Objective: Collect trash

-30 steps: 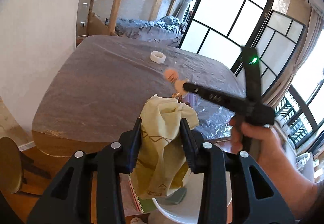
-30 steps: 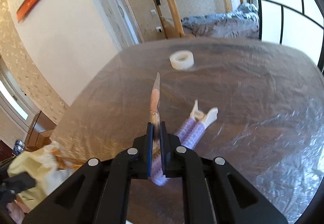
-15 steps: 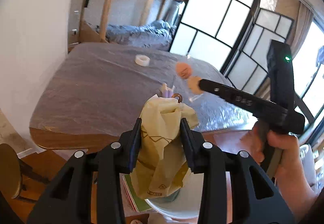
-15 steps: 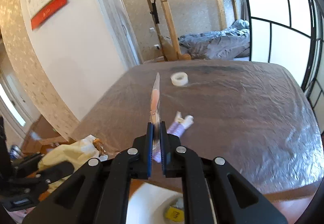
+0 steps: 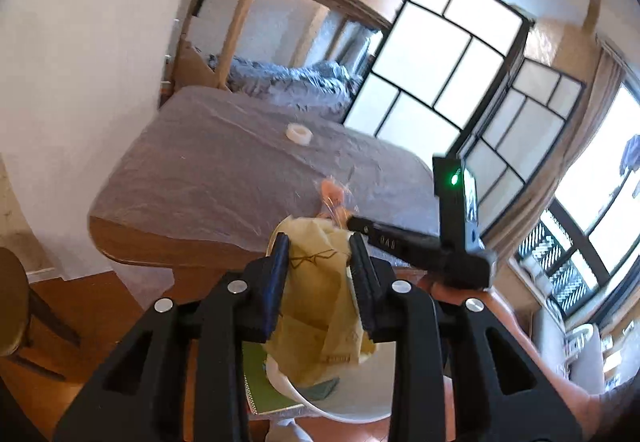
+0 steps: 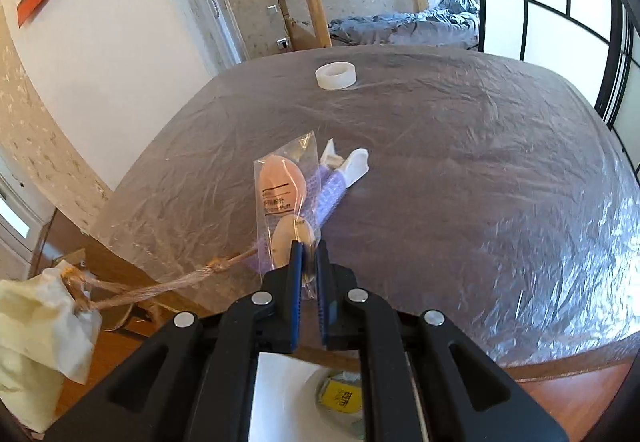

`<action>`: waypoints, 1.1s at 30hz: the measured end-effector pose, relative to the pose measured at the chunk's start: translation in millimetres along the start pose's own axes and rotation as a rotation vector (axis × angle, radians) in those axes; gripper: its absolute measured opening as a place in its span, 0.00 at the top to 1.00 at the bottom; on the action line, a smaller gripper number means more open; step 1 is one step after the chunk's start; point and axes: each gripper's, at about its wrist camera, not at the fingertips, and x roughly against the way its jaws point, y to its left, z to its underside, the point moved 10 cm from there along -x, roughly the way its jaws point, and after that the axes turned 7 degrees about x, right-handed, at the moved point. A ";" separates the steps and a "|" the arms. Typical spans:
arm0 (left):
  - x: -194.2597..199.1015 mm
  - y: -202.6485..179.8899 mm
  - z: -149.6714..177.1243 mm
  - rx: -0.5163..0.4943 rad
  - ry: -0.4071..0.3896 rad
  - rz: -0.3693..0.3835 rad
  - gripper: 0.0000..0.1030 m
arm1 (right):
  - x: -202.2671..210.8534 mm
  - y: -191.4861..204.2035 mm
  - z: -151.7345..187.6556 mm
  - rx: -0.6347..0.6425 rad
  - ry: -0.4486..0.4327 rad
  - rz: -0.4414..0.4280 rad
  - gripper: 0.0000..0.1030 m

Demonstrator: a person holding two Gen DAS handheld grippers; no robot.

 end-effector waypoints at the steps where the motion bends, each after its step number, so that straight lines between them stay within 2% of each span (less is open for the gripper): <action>1: 4.2 1.8 -3.4 0.000 -0.017 -0.013 0.72 | -3.0 -0.8 0.4 -0.004 0.008 0.000 0.92; 3: 4.5 3.2 -5.3 -0.019 -0.014 -0.026 0.73 | -8.3 -2.3 5.2 -0.016 0.024 -0.012 0.92; 4: -0.9 3.7 -1.8 -0.041 0.009 -0.042 0.73 | -6.5 -3.7 4.7 -0.025 0.008 -0.007 0.92; 5: -16.3 5.1 6.9 -0.082 0.067 -0.063 0.73 | -4.8 -4.1 3.2 -0.034 -0.004 -0.009 0.92; 6: -28.2 9.8 11.8 -0.118 0.082 -0.105 0.73 | -5.4 -4.4 1.6 -0.035 -0.008 -0.013 0.92; 7: -44.8 19.7 20.0 -0.159 0.102 -0.187 0.73 | -4.3 -3.5 1.3 -0.029 -0.009 -0.012 0.92; 9: -61.9 28.3 32.3 -0.138 0.145 -0.197 0.72 | -0.9 -2.1 1.3 0.002 -0.012 -0.002 0.92; 10: -67.5 33.9 39.2 -0.101 0.154 -0.194 0.67 | 1.2 -2.2 2.6 0.013 -0.013 -0.002 0.92; 11: -69.7 37.8 43.7 -0.078 0.162 -0.193 0.51 | 2.6 -2.6 5.3 0.019 -0.011 -0.002 0.92; 12: -71.0 41.9 49.9 -0.050 0.168 -0.193 0.43 | 1.9 -2.5 6.0 0.020 -0.008 -0.007 0.92; 13: -70.7 43.4 53.0 -0.038 0.166 -0.186 0.41 | 1.3 -1.1 6.5 0.020 -0.003 -0.014 0.92; 16: -77.3 46.9 64.8 -0.022 0.195 -0.178 0.41 | -1.6 0.4 8.3 0.021 0.001 -0.018 0.92; 18: -82.1 49.7 63.6 0.000 0.200 -0.162 0.41 | -0.6 3.3 6.9 0.035 -0.001 -0.019 0.92; 20: -84.2 46.0 61.6 0.004 0.239 -0.150 0.41 | 2.4 5.3 6.1 0.048 -0.003 -0.025 0.92; 22: -73.8 23.5 46.0 -0.037 0.190 -0.094 0.41 | 9.9 6.0 8.5 0.054 -0.012 -0.025 0.92; 26: -90.7 7.1 29.9 -0.131 0.186 -0.119 0.41 | 19.4 2.5 10.7 0.055 -0.021 -0.032 0.92; 27: -101.6 6.4 27.0 -0.147 0.202 -0.133 0.43 | 20.4 1.5 11.2 0.054 -0.018 -0.029 0.92; 29: -123.6 8.1 25.0 -0.139 0.250 -0.137 0.65 | 23.1 -2.3 13.9 0.050 -0.017 -0.030 0.92; 30: -137.7 11.7 26.6 -0.124 0.292 -0.147 0.70 | 24.4 -3.4 15.2 0.050 -0.016 -0.029 0.92; 33: -156.5 12.2 27.9 -0.141 0.329 -0.160 0.72 | 28.9 -9.4 20.7 0.039 -0.016 -0.032 0.92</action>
